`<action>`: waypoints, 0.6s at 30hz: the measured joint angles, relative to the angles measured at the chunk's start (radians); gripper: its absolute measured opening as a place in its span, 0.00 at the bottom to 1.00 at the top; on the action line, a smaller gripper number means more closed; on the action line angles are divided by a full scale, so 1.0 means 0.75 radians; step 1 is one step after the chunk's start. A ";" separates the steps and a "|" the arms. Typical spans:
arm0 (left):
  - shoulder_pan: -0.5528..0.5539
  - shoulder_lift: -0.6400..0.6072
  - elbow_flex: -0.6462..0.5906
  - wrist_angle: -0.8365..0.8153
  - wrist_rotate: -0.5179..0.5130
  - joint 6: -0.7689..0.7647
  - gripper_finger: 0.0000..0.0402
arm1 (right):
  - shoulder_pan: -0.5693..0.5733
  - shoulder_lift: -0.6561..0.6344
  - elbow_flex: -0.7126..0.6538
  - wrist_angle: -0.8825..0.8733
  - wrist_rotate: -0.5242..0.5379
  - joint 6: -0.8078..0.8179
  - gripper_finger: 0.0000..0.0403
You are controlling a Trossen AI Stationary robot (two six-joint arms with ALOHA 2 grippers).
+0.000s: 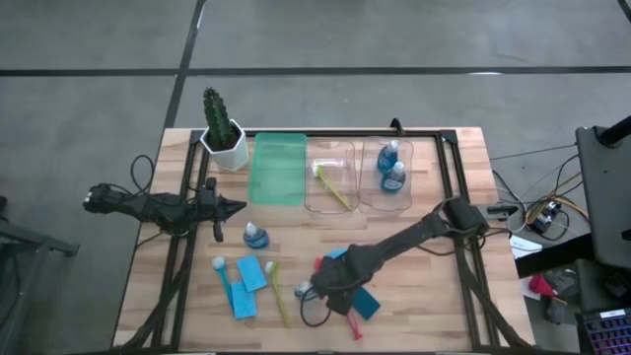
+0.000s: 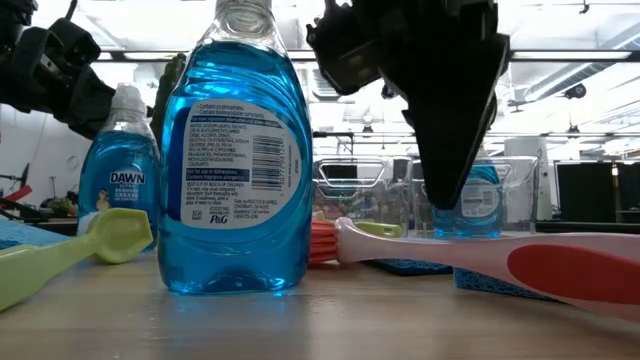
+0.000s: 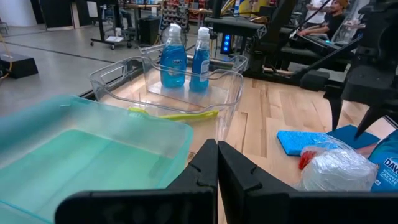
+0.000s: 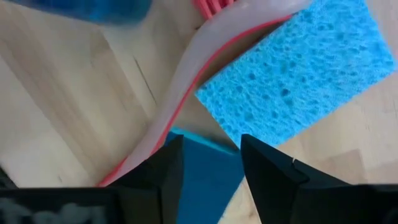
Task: Pick & Place Kitchen Sink Supplies
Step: Put the orange dish brush into the left transparent bin
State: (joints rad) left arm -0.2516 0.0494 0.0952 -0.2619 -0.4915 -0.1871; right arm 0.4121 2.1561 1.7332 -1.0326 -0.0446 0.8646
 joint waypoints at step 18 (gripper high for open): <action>0.000 0.001 0.000 0.000 0.000 0.001 0.01 | 0.109 0.007 -0.034 0.167 0.131 0.166 0.33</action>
State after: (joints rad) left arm -0.2513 0.0498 0.0952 -0.2619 -0.4915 -0.1867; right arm 0.4938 2.1616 1.7081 -0.9077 0.0536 0.9890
